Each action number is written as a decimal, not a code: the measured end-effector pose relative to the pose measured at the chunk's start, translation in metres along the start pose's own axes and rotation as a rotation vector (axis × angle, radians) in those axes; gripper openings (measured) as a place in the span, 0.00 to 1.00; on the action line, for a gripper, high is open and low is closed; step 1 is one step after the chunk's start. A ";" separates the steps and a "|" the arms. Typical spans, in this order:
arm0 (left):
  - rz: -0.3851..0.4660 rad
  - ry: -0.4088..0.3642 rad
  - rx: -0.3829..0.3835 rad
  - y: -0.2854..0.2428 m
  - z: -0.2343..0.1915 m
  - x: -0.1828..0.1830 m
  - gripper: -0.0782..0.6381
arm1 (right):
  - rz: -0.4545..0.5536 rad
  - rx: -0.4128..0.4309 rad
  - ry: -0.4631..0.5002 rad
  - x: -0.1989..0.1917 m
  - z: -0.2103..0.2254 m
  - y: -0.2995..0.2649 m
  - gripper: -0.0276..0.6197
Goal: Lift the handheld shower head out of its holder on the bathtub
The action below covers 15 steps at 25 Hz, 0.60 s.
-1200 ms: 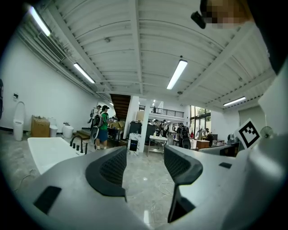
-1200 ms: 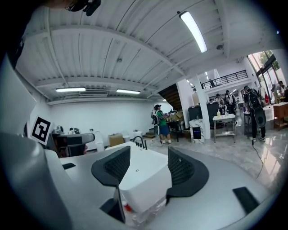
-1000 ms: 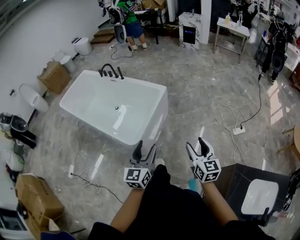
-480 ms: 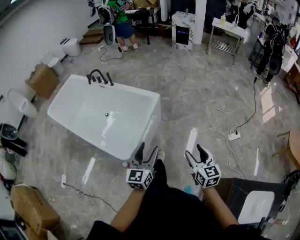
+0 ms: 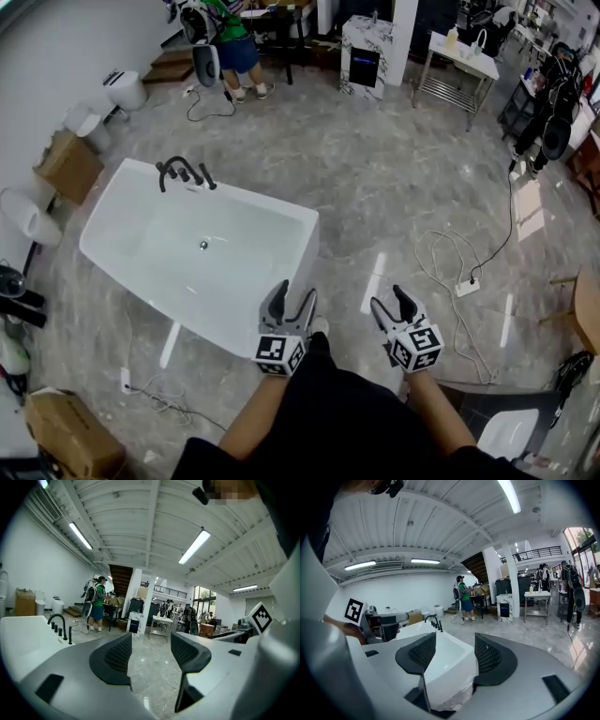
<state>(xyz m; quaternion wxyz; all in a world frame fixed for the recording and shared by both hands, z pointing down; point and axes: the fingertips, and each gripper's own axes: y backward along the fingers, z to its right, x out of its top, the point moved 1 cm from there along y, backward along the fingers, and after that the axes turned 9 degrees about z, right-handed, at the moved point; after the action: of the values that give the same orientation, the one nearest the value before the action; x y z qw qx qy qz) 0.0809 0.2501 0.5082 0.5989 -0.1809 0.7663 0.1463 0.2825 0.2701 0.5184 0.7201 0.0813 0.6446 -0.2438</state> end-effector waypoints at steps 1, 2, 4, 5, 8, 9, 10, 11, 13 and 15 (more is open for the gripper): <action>-0.002 0.002 -0.003 -0.013 -0.007 0.003 0.44 | -0.004 0.000 -0.005 0.005 0.004 -0.014 0.40; -0.004 0.003 -0.006 -0.026 -0.013 0.007 0.44 | -0.006 -0.001 -0.009 0.010 0.008 -0.026 0.40; -0.004 0.006 -0.011 -0.048 -0.026 0.013 0.44 | -0.006 -0.002 -0.008 0.020 0.016 -0.051 0.40; -0.003 0.008 -0.013 -0.058 -0.032 0.015 0.44 | -0.005 -0.004 -0.005 0.025 0.020 -0.063 0.40; -0.005 0.019 -0.015 -0.084 -0.054 0.018 0.44 | -0.013 -0.008 -0.006 0.033 0.028 -0.097 0.40; -0.009 0.023 -0.014 -0.091 -0.060 0.018 0.44 | -0.018 -0.008 -0.007 0.035 0.030 -0.107 0.40; -0.013 0.026 -0.014 -0.097 -0.067 0.019 0.44 | -0.024 -0.007 -0.007 0.036 0.031 -0.116 0.40; -0.016 0.029 -0.013 -0.103 -0.073 0.019 0.44 | -0.030 -0.005 -0.005 0.038 0.032 -0.124 0.40; -0.010 0.036 -0.016 -0.114 -0.085 0.021 0.44 | -0.042 0.001 0.004 0.041 0.033 -0.142 0.40; 0.002 0.042 -0.019 -0.124 -0.094 0.024 0.44 | -0.050 0.003 0.015 0.045 0.036 -0.158 0.40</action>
<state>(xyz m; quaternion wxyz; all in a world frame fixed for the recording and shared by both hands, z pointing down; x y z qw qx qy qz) 0.0504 0.0952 0.5069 0.5806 -0.1891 0.7775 0.1503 0.2443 0.1062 0.5113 0.7090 0.0682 0.6512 -0.2619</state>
